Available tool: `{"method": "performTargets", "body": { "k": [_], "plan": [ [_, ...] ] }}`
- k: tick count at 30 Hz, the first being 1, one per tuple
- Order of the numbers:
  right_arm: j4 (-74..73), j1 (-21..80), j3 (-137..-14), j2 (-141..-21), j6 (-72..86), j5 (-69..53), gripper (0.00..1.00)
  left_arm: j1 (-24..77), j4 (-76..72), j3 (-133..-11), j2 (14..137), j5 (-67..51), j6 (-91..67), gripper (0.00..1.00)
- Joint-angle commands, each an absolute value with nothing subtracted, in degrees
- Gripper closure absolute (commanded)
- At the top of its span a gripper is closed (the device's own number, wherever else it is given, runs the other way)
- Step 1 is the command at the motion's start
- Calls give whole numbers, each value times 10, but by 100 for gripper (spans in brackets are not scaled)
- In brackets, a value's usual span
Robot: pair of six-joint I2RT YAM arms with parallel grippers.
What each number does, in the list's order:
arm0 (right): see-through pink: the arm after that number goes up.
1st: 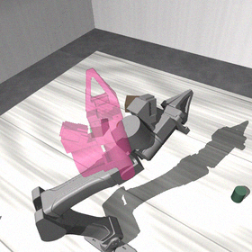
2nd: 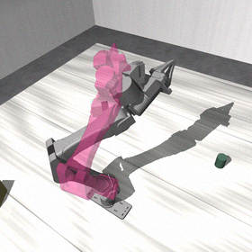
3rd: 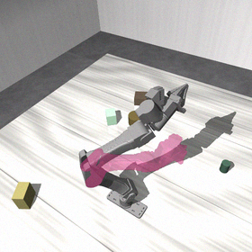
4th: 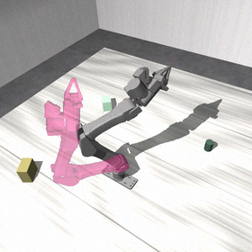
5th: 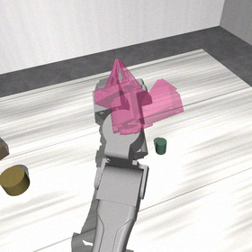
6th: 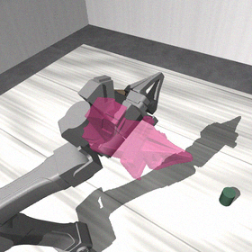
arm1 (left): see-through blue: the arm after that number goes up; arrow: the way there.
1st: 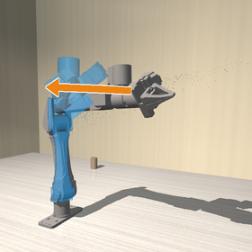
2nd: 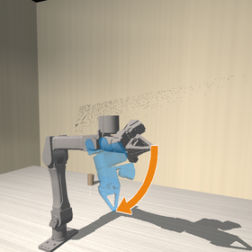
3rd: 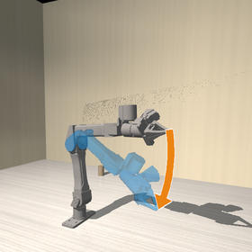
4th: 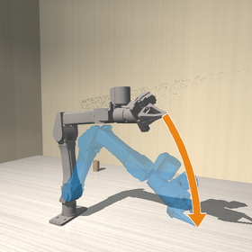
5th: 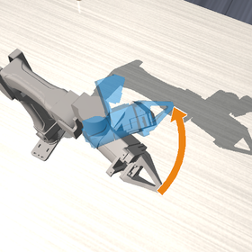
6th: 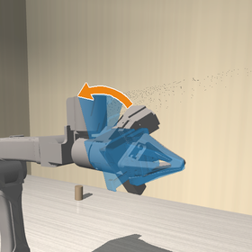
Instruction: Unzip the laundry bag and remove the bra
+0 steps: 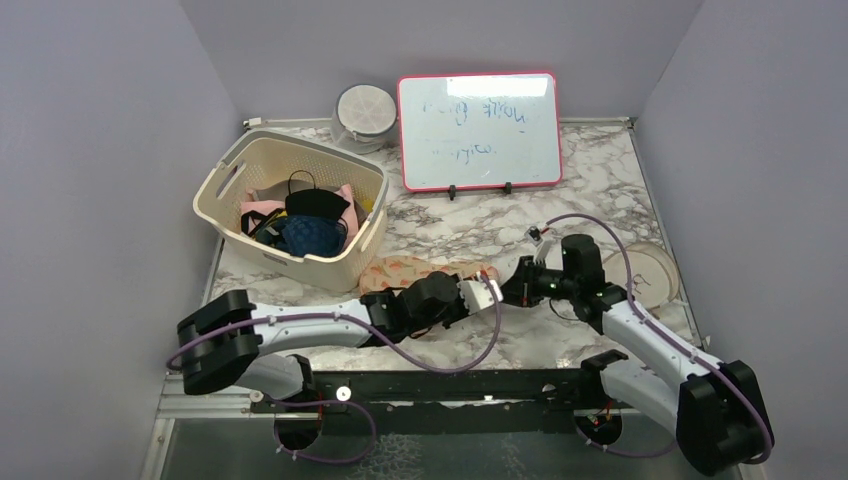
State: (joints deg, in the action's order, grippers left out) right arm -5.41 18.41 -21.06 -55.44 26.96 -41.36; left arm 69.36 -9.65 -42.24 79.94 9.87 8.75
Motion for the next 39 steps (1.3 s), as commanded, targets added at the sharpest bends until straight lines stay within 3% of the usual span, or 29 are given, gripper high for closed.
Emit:
{"method": "performTargets", "body": {
  "k": [1,18,21,23,31,35,39],
  "plan": [
    [-19,179,-220,-582,260,-398,99,695,-102,-379,714,77,136,100],
    [78,91,-217,-667,232,-485,99,695,-134,-295,618,52,129,100],
    [82,93,-213,-661,232,-527,99,695,-117,-309,641,66,107,88],
    [76,94,-210,-648,231,-539,99,695,-108,-320,658,61,98,73],
    [63,105,-209,-623,233,-545,99,703,-103,-384,726,45,82,32],
    [72,113,-204,-626,238,-545,99,717,-113,-427,780,46,86,21],
    [71,118,-203,-617,239,-543,99,722,-114,-470,836,89,70,22]
  ]
}}
